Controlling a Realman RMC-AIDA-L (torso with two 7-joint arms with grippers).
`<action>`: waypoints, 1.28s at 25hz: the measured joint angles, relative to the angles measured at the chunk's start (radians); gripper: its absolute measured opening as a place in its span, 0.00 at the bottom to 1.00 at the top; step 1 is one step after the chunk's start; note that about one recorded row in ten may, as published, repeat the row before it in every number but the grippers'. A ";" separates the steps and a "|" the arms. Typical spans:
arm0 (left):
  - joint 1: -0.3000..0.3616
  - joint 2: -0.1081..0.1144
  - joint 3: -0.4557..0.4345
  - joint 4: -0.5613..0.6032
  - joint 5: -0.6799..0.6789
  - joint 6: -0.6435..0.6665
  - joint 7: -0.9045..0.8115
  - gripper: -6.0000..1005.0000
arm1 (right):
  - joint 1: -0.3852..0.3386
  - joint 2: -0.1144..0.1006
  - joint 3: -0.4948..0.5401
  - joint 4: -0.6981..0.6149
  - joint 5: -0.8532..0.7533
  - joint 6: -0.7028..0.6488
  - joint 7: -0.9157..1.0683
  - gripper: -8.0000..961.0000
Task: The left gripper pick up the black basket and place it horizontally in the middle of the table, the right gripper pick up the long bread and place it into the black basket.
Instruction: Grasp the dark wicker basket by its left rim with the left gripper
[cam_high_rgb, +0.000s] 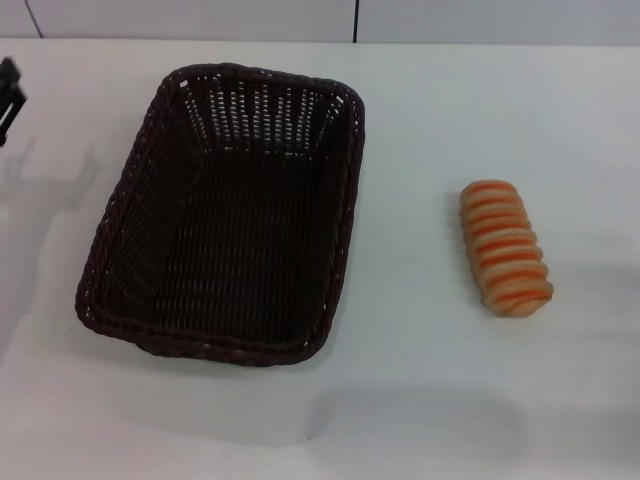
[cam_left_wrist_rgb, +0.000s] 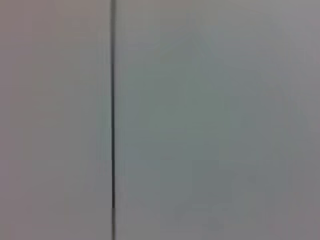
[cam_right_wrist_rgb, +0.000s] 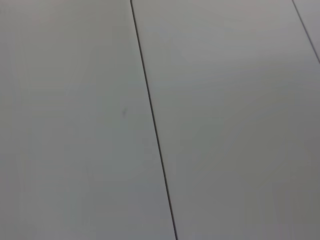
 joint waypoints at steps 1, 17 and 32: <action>0.006 -0.002 -0.009 -0.018 0.009 -0.014 0.003 0.80 | -0.001 0.000 0.000 0.000 0.000 0.000 0.000 0.87; 0.078 -0.035 -0.249 -1.001 0.134 -1.426 0.108 0.80 | 0.009 -0.003 0.000 -0.001 0.001 0.011 0.000 0.87; -0.093 -0.156 -0.314 -0.972 0.063 -1.936 0.246 0.79 | 0.017 -0.004 0.001 -0.016 0.006 0.030 0.000 0.87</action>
